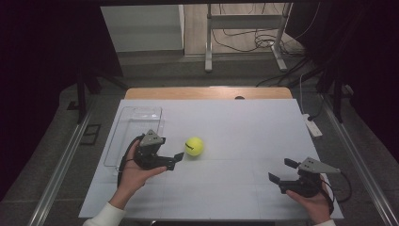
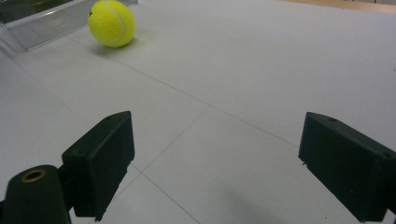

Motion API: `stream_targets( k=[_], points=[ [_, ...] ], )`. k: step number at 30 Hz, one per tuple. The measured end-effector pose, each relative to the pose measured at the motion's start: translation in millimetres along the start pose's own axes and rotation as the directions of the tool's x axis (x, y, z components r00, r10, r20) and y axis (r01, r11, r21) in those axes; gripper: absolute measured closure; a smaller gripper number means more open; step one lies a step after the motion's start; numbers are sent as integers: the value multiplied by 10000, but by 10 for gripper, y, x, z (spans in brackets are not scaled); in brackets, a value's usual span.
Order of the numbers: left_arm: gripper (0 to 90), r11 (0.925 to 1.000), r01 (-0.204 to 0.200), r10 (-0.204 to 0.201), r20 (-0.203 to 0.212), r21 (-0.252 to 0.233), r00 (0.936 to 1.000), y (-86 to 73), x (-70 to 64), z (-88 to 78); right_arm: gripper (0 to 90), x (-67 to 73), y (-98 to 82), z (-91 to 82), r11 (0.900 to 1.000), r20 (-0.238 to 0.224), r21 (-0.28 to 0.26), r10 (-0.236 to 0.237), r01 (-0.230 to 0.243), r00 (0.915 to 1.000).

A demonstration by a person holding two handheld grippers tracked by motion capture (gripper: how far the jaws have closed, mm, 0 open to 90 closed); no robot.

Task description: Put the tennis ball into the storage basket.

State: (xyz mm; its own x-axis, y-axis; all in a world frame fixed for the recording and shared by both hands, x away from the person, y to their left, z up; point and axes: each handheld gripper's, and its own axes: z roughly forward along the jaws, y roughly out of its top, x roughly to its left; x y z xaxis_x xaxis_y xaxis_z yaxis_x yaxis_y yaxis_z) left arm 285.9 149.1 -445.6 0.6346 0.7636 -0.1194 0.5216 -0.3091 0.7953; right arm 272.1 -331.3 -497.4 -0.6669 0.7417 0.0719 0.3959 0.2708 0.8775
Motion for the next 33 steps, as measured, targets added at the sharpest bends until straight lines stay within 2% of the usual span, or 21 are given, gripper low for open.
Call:
stream_targets(
  k=[19,33],
  points=[
    [118,9996,-200,197,187,200,9996,114,-26,109,108,1,-2,6,10000,26,23,-22,22,10000],
    [112,9983,-270,250,386,516,9989,217,-23,240,109,-4,-4,10,10000,67,57,-33,33,10000]
  ],
)
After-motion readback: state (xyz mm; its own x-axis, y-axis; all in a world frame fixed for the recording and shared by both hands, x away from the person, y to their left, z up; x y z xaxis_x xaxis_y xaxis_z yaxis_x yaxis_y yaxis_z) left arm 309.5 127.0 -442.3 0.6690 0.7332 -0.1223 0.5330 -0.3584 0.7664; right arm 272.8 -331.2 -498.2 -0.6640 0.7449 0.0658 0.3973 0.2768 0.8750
